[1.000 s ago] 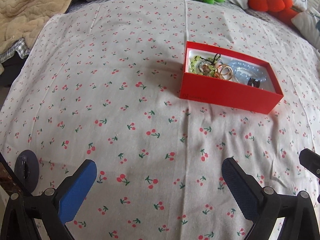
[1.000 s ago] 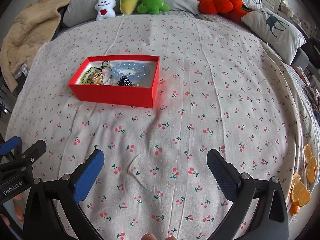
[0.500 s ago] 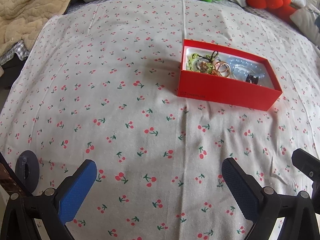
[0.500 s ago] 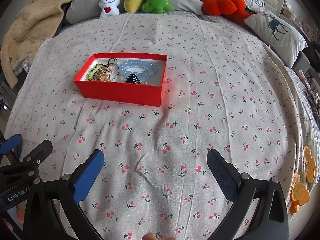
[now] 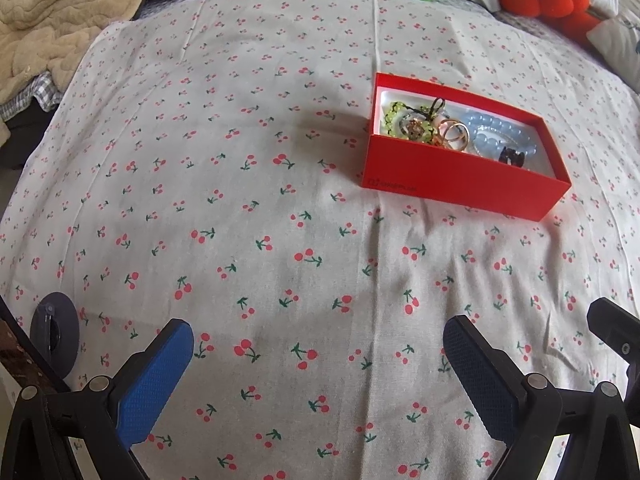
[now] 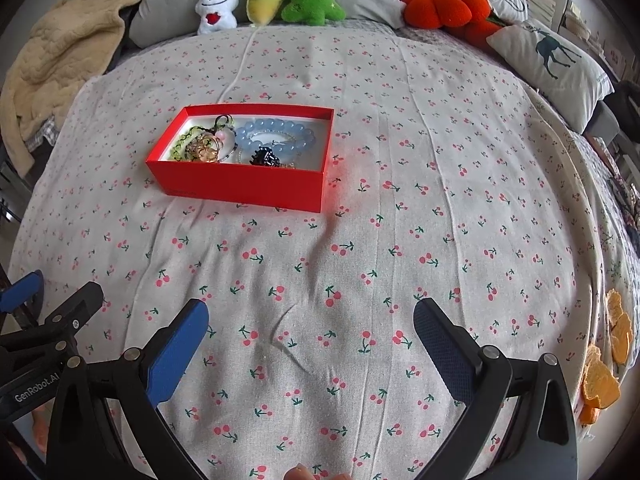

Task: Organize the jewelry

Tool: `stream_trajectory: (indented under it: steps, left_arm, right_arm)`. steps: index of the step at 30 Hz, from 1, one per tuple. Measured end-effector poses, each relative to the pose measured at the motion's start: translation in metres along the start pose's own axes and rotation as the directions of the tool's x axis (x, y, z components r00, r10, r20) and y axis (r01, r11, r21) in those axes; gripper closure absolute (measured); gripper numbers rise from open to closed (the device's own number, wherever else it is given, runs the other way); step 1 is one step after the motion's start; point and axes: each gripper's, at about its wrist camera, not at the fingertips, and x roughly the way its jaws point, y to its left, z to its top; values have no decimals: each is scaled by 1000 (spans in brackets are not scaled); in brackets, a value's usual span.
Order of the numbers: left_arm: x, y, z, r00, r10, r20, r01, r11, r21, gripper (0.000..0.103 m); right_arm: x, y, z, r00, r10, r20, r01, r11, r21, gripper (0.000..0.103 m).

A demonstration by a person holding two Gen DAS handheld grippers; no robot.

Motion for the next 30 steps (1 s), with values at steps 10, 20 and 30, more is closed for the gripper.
stream_trajectory:
  steps: [10, 20, 30]
  left_arm:
    - [2, -3, -3, 1000, -1, -8, 1, 1000, 6, 1]
    - [2, -3, -3, 1000, -2, -12, 2, 1000, 7, 1]
    - [3, -4, -4, 1000, -2, -15, 2, 1000, 9, 1]
  right_arm:
    - [0, -1, 0, 1000, -2, 0, 2, 1000, 1, 0]
    - [0, -1, -1, 1000, -12, -2, 12, 1000, 1, 0]
    - [1, -1, -2, 1000, -12, -4, 12, 1000, 2, 0]
